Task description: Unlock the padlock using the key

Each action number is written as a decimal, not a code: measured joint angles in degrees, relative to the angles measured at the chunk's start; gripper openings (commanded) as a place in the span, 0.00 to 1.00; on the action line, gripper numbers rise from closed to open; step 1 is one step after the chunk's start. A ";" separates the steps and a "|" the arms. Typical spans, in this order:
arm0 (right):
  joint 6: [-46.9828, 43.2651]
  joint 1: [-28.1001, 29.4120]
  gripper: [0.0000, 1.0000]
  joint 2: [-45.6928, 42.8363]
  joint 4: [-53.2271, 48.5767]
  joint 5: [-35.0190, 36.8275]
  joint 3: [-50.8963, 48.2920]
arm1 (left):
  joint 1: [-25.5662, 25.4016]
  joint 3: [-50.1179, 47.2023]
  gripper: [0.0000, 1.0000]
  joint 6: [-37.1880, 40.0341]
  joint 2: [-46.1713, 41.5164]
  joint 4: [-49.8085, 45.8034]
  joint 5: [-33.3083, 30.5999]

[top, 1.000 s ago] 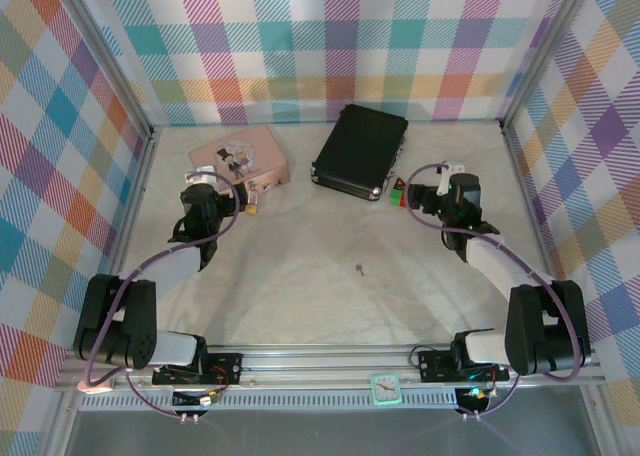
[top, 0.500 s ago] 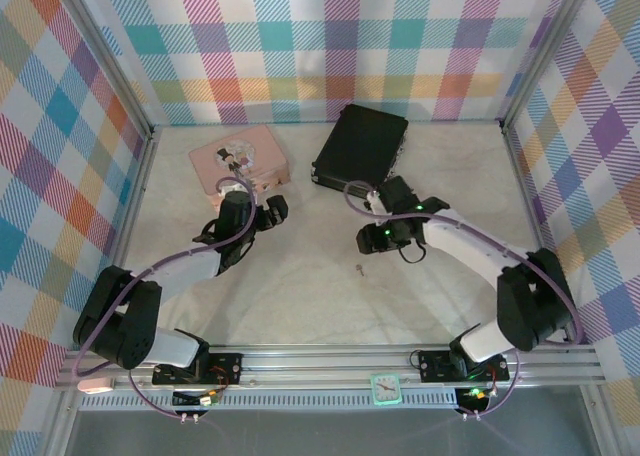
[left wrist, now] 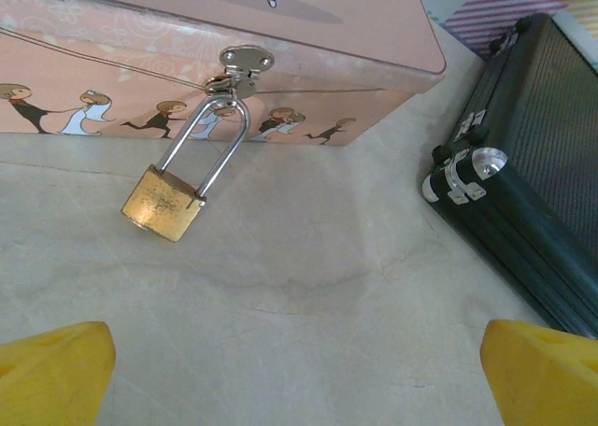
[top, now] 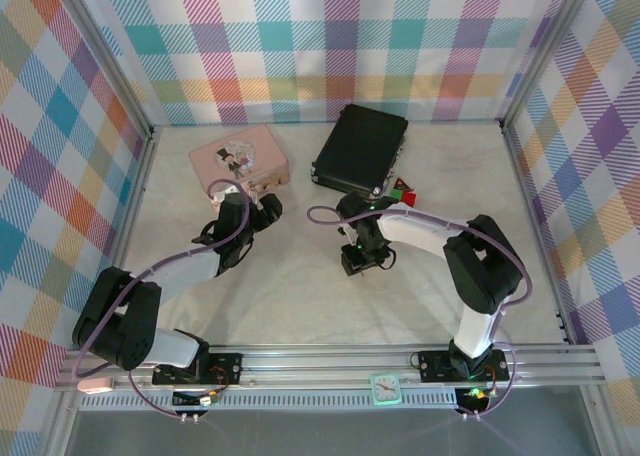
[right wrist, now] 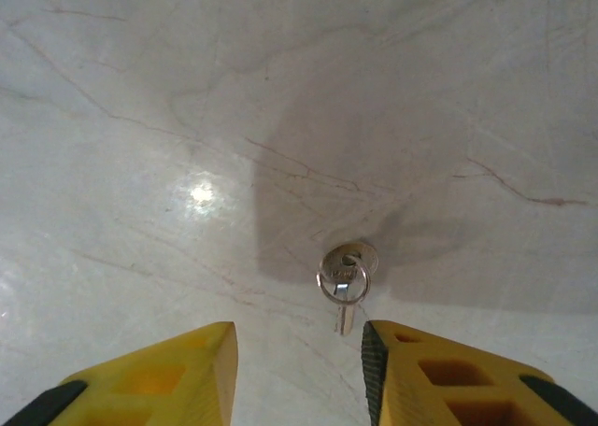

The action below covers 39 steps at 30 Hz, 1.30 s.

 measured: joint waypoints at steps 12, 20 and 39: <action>5.31 0.79 0.13 2.62 2.38 5.31 0.07 | -0.07 -1.09 1.00 -1.33 -2.01 -0.17 0.09; 7.48 0.00 0.00 -4.04 6.25 5.11 -1.99 | -3.15 -0.94 1.00 -3.74 -1.92 -0.02 2.64; 33.33 -8.90 0.00 -19.74 43.74 -7.89 -22.23 | -19.06 3.02 0.74 -37.27 17.05 24.13 7.30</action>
